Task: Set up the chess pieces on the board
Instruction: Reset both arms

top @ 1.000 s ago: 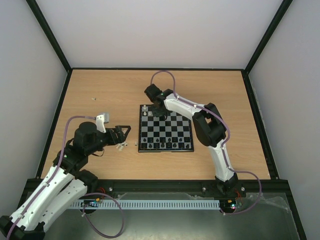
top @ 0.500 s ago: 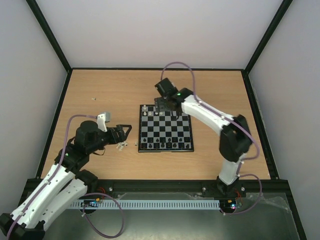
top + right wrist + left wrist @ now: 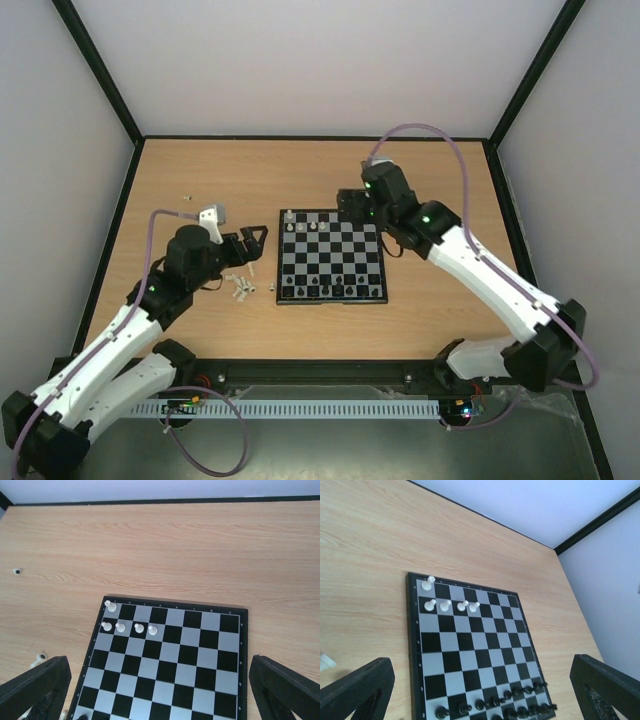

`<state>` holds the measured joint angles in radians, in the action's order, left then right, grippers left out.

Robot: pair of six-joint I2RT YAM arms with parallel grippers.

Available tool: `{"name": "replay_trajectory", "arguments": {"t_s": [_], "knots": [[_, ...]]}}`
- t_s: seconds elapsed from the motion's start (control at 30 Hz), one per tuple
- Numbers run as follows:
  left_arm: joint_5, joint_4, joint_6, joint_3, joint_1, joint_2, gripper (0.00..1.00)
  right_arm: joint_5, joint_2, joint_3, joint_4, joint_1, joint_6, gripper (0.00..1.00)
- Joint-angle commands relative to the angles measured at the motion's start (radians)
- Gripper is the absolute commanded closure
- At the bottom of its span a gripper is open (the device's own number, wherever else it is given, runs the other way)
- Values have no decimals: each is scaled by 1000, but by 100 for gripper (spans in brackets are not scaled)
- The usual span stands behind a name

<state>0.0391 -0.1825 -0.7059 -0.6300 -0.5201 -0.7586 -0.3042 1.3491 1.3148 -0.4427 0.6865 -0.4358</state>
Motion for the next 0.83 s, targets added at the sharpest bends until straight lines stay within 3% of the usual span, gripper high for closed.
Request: {"name": "replay_trajectory", "arguments": {"t_s": [0.0, 0.33, 0.8], "knots": [[-135, 112, 44, -51, -45, -58, 1, -60, -158, -70, -13, -5, -38, 1], [-283, 113, 126, -104, -74, -109, 0, -147, -493, -255, 27, -5, -58, 1], [-344, 51, 175, -103, -74, -53, 0, -173, -572, -355, 21, -5, -88, 1]]}}
